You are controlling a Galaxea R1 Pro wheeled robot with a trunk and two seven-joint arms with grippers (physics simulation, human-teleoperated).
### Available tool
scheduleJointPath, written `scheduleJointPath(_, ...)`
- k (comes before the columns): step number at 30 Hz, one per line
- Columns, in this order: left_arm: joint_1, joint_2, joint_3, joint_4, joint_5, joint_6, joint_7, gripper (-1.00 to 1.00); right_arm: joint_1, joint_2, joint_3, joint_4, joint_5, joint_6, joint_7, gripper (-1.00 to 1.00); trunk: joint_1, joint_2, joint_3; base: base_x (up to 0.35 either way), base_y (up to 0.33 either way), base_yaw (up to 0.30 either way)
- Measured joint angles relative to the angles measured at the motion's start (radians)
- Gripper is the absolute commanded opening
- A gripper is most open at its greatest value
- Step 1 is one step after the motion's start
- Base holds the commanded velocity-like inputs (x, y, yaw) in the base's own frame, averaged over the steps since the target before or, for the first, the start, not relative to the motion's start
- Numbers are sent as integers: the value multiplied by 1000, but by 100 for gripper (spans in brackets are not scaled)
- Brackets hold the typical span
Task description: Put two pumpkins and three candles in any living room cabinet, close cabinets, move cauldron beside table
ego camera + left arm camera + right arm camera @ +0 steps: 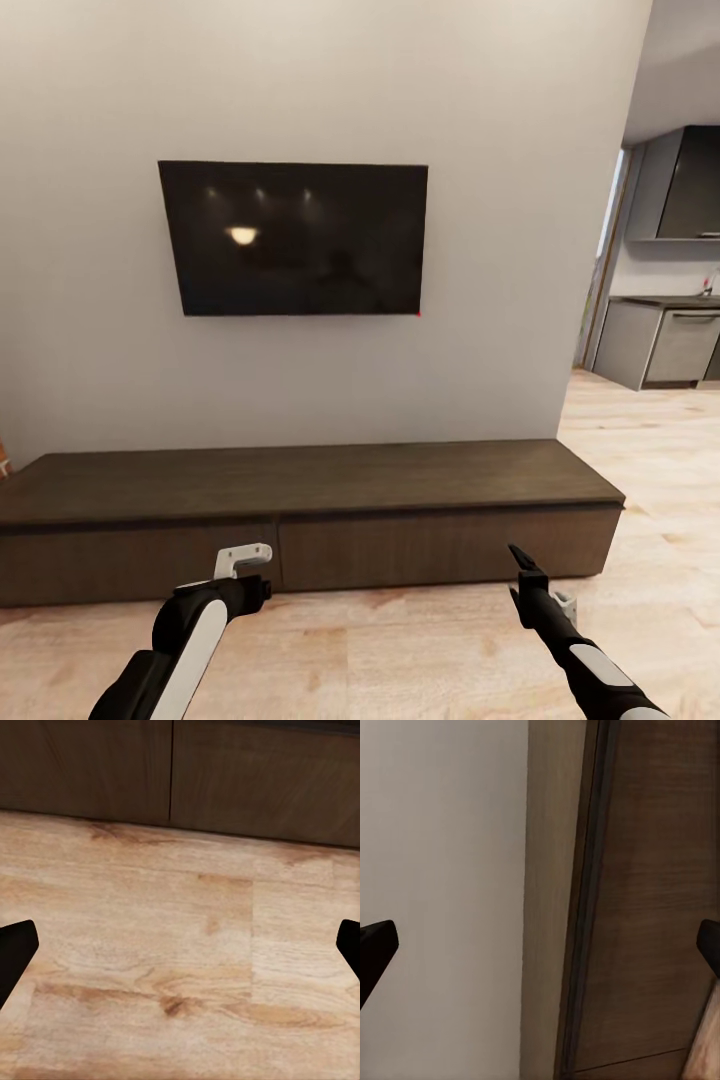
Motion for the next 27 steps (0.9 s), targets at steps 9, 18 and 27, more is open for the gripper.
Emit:
scheduleJointPath(9,0,0,-1,0,0,-1,0,100,0,3,0,0,0,-1,0,100,35,-63,-28,0,0,0)
scheduleJointPath(18,0,0,-2,0,0,-1,0,100,0,3,0,0,0,-2,0,100,69,-126,-56,0,0,0)
scheduleJointPath(27,0,0,-2,0,0,-2,0,100,0,3,0,0,1,-2,0,100,104,-189,-85,0,0,0)
